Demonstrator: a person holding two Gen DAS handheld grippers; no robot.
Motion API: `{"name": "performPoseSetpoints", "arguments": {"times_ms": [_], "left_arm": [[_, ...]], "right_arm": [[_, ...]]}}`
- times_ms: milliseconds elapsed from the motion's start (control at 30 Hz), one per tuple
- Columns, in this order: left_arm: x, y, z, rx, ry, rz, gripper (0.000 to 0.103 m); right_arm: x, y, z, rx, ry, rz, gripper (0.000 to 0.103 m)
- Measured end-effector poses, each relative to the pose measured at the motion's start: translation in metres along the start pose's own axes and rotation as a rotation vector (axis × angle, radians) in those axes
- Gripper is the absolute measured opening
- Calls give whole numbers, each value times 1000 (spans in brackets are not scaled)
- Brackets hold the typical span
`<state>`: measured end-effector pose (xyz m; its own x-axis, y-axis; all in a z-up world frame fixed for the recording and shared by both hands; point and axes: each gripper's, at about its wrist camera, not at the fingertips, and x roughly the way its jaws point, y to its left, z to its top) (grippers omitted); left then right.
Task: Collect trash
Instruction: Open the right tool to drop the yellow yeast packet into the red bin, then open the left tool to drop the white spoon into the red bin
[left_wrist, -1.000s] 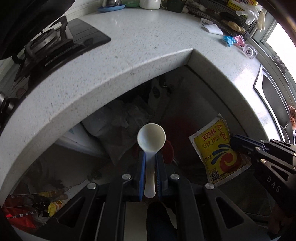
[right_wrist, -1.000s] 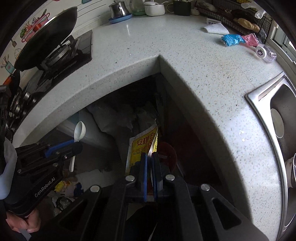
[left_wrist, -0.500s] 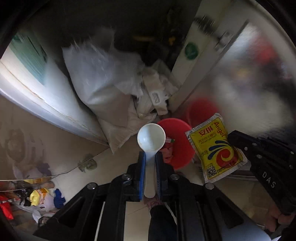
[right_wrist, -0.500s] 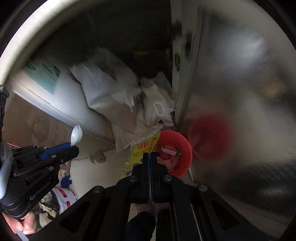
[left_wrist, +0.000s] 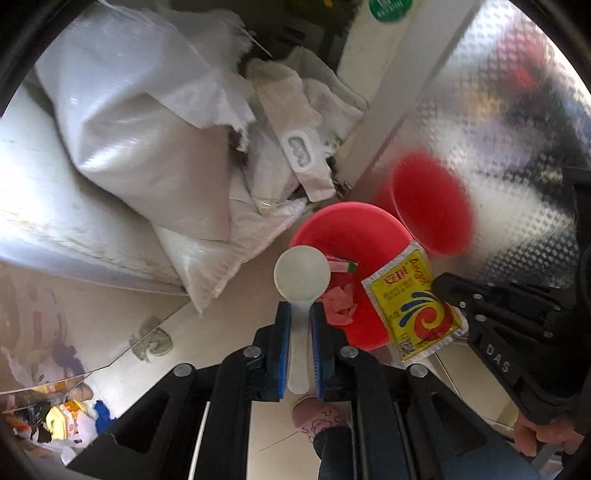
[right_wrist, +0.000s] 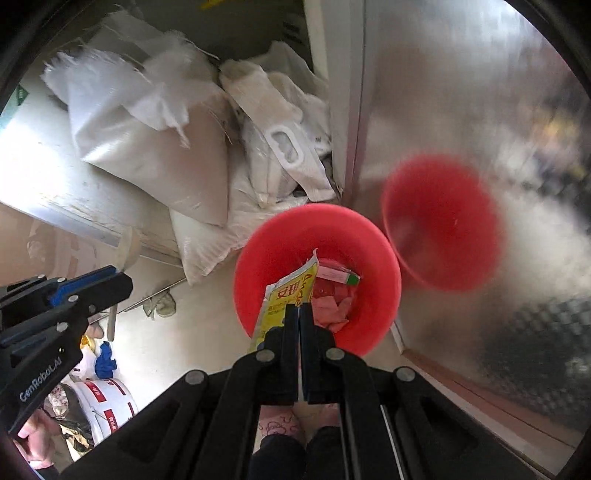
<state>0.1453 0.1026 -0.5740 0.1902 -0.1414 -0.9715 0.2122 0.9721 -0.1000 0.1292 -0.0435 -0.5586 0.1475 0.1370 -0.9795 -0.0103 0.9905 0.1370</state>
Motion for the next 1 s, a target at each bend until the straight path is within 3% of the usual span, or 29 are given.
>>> {"name": "performPoseSetpoints", "arguments": {"times_ms": [133, 233, 300, 433, 667, 1000], "left_arm": [[12, -4, -1, 18, 18, 11, 10], [15, -9, -1, 29, 26, 10, 10], [13, -12, 0, 37, 29, 1, 10], [9, -20, 3, 61, 29, -2, 10], [11, -28, 9, 79, 43, -61, 10], [40, -47, 14, 150, 119, -86, 10]], "right_arm": [[7, -3, 1, 24, 42, -42, 1], [5, -6, -2, 35, 57, -52, 10], [4, -9, -2, 44, 68, -33, 29], [-1, -14, -2, 49, 56, -37, 43], [-4, -25, -7, 81, 28, -50, 88], [11, -40, -16, 114, 82, -116, 94]]}}
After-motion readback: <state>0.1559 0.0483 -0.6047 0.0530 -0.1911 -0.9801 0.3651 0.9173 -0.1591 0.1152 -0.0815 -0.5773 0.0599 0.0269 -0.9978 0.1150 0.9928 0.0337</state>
